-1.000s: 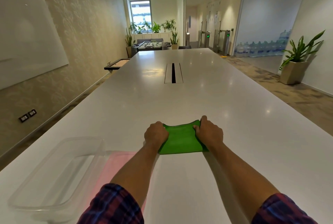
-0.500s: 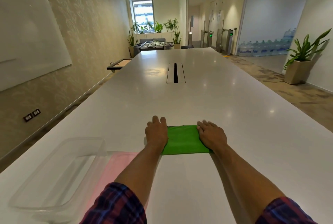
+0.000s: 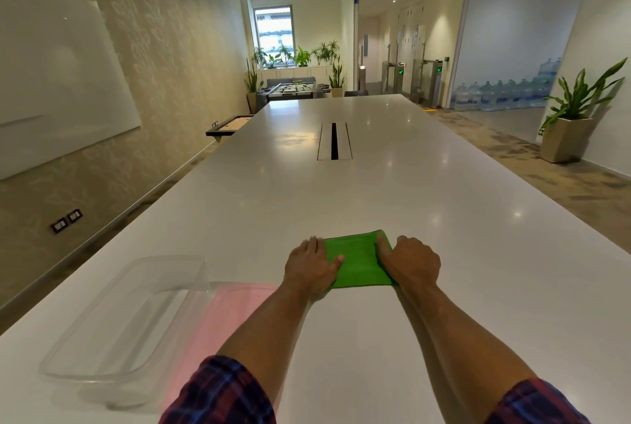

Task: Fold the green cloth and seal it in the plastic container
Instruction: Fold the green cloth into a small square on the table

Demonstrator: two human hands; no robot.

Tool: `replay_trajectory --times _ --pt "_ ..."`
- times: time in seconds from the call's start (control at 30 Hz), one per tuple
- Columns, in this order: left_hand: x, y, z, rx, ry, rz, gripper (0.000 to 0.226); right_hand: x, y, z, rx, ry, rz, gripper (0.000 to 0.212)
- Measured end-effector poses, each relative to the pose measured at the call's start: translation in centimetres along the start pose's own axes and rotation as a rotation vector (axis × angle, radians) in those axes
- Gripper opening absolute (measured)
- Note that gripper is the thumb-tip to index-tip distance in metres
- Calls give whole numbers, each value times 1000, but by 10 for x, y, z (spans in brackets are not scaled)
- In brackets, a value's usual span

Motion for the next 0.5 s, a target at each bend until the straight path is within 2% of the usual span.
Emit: replay_trajectory --times 0.07,0.13,0.23,0.3,0.4,0.5 --pt "3 -7 -3 68 23 -56 83 -1 3 -3 37 -3 -27 72" --pt "3 -8 -4 57 30 -75 83 0 7 -6 70 -18 4 71" --pt "-1 -10 -9 25 41 -71 82 0 13 -13 97 -42 141 59" --pt "-4 -11 -12 28 46 -79 81 3 17 -18 120 -79 302 47" --pt "-8 -8 -14 74 46 -115 76 12 18 -25 119 -101 669 32" --pt "-9 -2 -13 109 58 -238 68 29 22 -37 67 -42 843 29"
Point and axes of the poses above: each hand's wrist, its own z-axis towards the middle knuckle, its own y-axis out of the back of the hand, x = y × z, the point moved 1 cm from there along z, towards the middle knuckle, and after that the axes turned 7 degrees about z, right-handed, at the moved point
